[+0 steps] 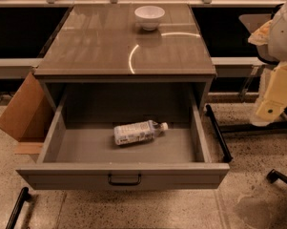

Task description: Pick blue plastic bottle from top drawer and place on counter

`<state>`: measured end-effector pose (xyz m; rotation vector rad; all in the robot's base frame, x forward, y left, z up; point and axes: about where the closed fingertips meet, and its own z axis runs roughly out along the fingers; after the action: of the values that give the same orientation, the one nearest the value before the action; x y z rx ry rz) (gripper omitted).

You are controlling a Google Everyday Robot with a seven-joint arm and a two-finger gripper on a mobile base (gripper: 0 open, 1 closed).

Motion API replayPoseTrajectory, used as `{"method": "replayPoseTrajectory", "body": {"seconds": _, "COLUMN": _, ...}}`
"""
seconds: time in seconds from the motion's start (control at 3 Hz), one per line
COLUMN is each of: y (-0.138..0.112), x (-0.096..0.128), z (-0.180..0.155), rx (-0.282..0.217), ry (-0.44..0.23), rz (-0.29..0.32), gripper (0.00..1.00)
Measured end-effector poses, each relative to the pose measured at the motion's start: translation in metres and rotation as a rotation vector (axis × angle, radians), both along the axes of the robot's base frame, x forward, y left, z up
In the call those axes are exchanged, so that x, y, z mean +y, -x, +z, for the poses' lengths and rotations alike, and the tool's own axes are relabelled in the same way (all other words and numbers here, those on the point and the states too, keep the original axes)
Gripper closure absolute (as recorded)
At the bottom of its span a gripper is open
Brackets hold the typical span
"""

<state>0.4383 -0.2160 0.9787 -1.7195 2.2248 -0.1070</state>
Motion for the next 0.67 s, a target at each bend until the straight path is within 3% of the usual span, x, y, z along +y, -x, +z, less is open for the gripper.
{"method": "replayPoseTrajectory", "body": {"seconds": 0.67, "y": -0.0044, "x": 0.0060, "z": -0.0064, "rx": 0.000, "ry": -0.011, "rz": 0.016, "gripper": 0.00}}
